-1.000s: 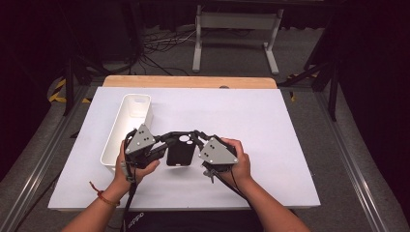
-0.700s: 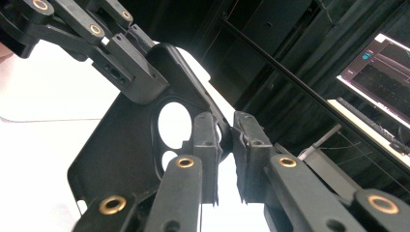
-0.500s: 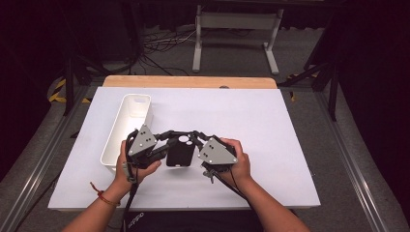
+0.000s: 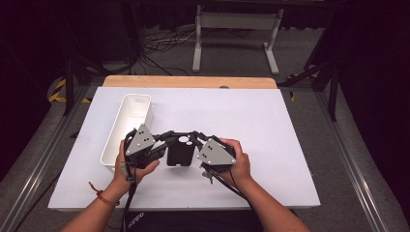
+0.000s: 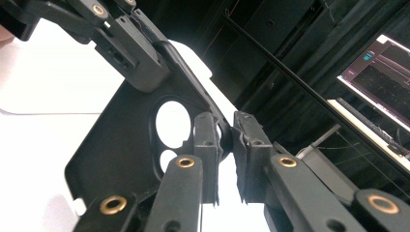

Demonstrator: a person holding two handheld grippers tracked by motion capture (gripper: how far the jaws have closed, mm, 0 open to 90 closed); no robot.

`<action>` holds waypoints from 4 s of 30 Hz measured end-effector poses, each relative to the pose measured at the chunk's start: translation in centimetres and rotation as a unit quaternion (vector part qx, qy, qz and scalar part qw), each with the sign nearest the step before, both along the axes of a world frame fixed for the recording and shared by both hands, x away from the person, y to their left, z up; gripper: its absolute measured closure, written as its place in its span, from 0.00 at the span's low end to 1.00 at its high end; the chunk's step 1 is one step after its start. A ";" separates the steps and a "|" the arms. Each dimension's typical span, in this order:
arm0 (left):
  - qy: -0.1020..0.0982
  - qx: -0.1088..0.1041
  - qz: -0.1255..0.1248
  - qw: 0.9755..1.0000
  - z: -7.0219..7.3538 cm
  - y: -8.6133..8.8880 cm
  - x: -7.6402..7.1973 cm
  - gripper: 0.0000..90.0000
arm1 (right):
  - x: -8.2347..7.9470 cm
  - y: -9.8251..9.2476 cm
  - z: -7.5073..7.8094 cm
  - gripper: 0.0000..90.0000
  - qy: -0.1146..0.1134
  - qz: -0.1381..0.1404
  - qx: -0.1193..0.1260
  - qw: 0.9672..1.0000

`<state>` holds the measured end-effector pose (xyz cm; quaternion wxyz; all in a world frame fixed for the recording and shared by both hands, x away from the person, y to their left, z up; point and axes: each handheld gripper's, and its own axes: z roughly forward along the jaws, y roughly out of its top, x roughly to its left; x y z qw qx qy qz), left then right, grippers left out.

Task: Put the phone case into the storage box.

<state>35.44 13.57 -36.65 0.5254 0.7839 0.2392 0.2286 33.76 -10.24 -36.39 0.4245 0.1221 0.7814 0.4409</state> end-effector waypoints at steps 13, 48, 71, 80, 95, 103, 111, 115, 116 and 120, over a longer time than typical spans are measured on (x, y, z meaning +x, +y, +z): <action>0.005 -0.040 -0.016 0.999 0.1 0.8 0.2 0.91 | 0.2 -0.3 0.4 0.80 0.019 0.006 0.029 0.999; -0.021 -0.054 -0.016 0.998 1.4 1.7 -0.2 0.91 | -1.0 -5.7 -2.7 0.24 0.094 -0.010 0.063 0.994; -0.038 -0.080 -0.037 0.995 3.0 3.1 0.3 0.91 | -2.1 -10.1 -5.0 0.13 0.099 -0.039 0.080 0.991; -0.050 -0.084 -0.048 0.994 4.1 2.9 0.2 0.91 | -2.2 -10.4 -5.7 0.10 0.101 -0.034 0.075 0.992; -0.063 -0.083 -0.037 0.994 5.7 3.4 1.2 0.91 | -2.0 -10.3 -6.0 0.11 0.105 -0.038 0.068 0.992; -0.071 -0.084 -0.021 0.994 6.2 4.8 1.7 0.91 | -1.9 -10.4 -5.9 0.11 0.105 -0.041 0.069 0.991; -0.079 -0.091 -0.014 0.993 6.6 6.3 2.0 0.91 | -1.8 -10.5 -5.9 0.11 0.106 -0.042 0.071 0.991; -0.079 -0.094 -0.011 0.992 6.7 6.9 2.2 0.91 | -1.7 -10.4 -5.9 0.11 0.105 -0.041 0.067 0.991; -0.078 -0.095 -0.010 0.992 6.8 7.1 2.3 0.91 | -1.7 -10.4 -5.9 0.11 0.105 -0.041 0.066 0.991; -0.078 -0.093 -0.008 0.993 7.0 7.5 2.4 0.91 | -1.7 -10.4 -5.9 0.11 0.106 -0.040 0.065 0.991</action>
